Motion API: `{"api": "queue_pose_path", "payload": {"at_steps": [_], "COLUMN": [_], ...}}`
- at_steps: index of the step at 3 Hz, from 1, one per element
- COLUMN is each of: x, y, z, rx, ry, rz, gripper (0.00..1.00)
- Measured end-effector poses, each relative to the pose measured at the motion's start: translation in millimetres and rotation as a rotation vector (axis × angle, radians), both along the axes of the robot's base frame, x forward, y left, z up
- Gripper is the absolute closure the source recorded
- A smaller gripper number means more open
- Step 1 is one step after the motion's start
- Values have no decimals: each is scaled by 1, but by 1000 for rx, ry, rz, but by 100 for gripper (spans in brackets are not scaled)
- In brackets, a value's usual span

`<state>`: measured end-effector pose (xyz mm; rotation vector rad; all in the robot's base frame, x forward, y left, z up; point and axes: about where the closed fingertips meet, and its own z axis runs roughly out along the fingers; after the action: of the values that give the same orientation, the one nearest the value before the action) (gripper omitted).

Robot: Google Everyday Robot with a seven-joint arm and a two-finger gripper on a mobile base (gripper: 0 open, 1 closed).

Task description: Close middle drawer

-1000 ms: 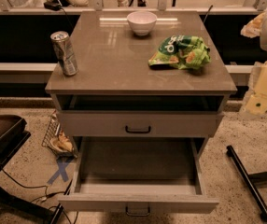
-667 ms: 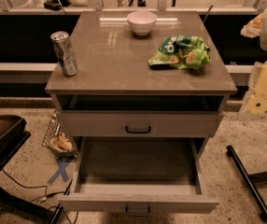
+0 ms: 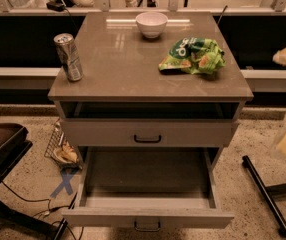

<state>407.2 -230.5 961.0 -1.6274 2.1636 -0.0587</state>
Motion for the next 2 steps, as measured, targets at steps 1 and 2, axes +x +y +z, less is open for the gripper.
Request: {"api": "queue_pose_path", "payload": {"at_steps": [1,2], "x": [-18,-31], "y": [-11,-5], "z": [-42,-116], "rx": [47,72], "ry": [-30,-77], "rz": [10,31], "gripper": [0,0]}}
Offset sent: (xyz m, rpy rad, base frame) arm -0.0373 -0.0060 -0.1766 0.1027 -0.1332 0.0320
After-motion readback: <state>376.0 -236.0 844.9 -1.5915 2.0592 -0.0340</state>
